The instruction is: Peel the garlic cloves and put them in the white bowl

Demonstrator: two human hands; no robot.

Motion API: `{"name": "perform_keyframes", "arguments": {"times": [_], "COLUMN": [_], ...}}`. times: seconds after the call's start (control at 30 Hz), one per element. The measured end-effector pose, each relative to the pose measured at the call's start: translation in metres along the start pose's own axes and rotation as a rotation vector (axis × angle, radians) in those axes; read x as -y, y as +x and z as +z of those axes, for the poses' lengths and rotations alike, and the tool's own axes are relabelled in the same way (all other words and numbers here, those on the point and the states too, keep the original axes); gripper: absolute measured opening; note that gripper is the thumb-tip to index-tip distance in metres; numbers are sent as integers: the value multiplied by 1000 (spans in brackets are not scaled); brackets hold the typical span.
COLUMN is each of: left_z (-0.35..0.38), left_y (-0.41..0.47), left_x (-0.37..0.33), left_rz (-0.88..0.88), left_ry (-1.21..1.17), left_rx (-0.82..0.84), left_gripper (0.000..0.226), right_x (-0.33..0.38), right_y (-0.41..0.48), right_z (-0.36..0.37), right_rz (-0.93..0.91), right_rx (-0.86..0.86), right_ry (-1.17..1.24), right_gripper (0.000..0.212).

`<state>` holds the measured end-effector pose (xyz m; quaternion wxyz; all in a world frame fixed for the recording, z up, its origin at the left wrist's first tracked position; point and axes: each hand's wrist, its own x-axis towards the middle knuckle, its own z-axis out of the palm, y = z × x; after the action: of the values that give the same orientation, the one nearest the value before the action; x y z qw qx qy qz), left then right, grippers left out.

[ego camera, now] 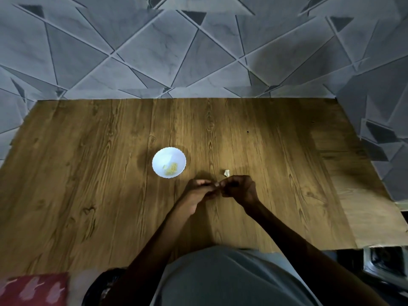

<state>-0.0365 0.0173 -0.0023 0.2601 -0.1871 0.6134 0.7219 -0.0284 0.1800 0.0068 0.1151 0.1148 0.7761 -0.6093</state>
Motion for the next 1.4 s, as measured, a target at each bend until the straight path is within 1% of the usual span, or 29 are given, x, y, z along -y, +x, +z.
{"name": "perform_keyframes", "arguments": {"times": [0.03, 0.1, 0.17, 0.2, 0.27, 0.33, 0.37, 0.4, 0.43, 0.47, 0.53, 0.57, 0.6, 0.63, 0.67, 0.77, 0.8, 0.83, 0.93, 1.03, 1.17, 1.3, 1.37, 1.4], "left_z": [0, 1, -1, -2, -4, -4, -3, -2, -1, 0, 3, 4, 4, 4, 5, 3, 3, 3, -2, -3, 2, 5, 4, 4], "left_y": [-1, -2, -2, -3, -5, -8, -9, -10, -10, -12, -16, -16, -16, -16, -18, -16, -15, -15, -12, -14, -15, -15, -15, -16], "left_x": [-1, 1, 3, 4, 3, 0, -1, -2, -2, -4, -9, -12, -13, -13, -12, -6, -4, -2, 2, 2, 2, -1, -2, -3], "left_rz": [13, 102, 249, 329, 446, 497, 488, 443, 355, 228, -24, -103, -134, -112, -39, 216, 261, 273, 161, 111, 60, 24, 11, 5], "left_ry": [14, 148, 354, 437, 527, 551, 541, 500, 399, 237, -162, -303, -362, -356, -280, 104, 182, 210, 88, 80, 5, -52, -65, -72], "left_rx": [0, -46, -80, -70, -29, 1, -3, -9, -9, 3, 47, 48, 44, 41, 31, -38, -48, -52, -39, -14, 9, -9, 7, 27], "left_gripper": [19, 14, 12, 12, 14, 12, 11, 11, 11, 12, 10, 9, 9, 10, 11, 13, 13, 13, 15, 19, 25, 27, 24, 22], "right_x": [-1, -2, 1, 3, 5, 6, 6, 6, 6, 7, 10, 11, 12, 11, 10, 8, 7, 7, 6, 7, 6, 4, 5, 6], "right_y": [-1, -1, 0, 0, 1, 1, 1, 1, 0, -1, -2, -3, -3, -3, -3, -4, -4, -4, -1, -2, -2, 0, -1, 0], "right_z": [0, -1, -3, -5, -10, -14, -16, -17, -17, -15, -11, -8, -6, -5, -5, -7, -9, -9, -7, -4, -2, 0, 0, -1], "right_rz": [-9, 18, 142, 224, 349, 393, 390, 358, 286, 184, -48, -149, -218, -241, -218, -17, 59, 116, 179, 186, 86, -61, -56, -15], "right_rx": [-4, -1, 21, 43, 116, 179, 187, 181, 161, 133, 55, 23, 3, -3, 6, 62, 75, 81, 66, 33, 9, 35, 54, 73], "right_ry": [-21, -42, 25, 75, 173, 264, 286, 289, 264, 211, 27, -65, -118, -130, -89, 153, 206, 234, 196, 115, -27, -219, -242, -208], "right_gripper": [7, 8, 8, 8, 10, 12, 13, 14, 14, 13, 11, 12, 13, 15, 16, 19, 19, 20, 19, 15, 17, 20, 24, 23]}}
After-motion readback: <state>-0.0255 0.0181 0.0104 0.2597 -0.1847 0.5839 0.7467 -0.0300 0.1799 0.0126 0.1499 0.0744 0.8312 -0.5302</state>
